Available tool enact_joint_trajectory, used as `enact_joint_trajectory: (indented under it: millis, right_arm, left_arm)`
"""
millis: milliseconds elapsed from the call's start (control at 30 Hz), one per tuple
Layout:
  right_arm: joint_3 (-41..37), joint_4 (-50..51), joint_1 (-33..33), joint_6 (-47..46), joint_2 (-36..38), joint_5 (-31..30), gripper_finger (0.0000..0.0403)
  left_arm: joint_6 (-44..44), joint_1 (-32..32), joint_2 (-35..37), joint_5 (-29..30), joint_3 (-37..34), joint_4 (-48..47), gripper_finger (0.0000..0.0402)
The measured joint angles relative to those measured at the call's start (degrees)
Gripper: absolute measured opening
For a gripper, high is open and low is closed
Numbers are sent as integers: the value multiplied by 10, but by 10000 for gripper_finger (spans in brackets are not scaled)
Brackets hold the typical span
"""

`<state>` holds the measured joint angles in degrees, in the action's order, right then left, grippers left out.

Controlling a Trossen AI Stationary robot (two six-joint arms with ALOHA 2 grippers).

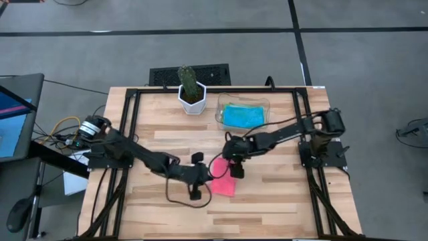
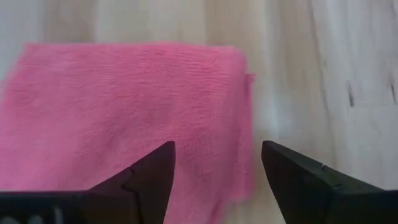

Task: Fold microfiber towels
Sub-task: Put the folded pink towel into the transparent bin

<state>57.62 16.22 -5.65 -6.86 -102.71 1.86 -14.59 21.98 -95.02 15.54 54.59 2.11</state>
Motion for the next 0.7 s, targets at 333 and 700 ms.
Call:
enact_joint_trajectory:
  millis: [333, 700]
  right_arm:
    - [71, 28, -13, -14, -107, 2, 259]
    - [84, 67, -35, -13, -96, -13, 29]
  left_arm:
    - [-43, 70, 33, 129, 0, -58, 2]
    - [-69, 91, 33, 139, 0, -91, 2]
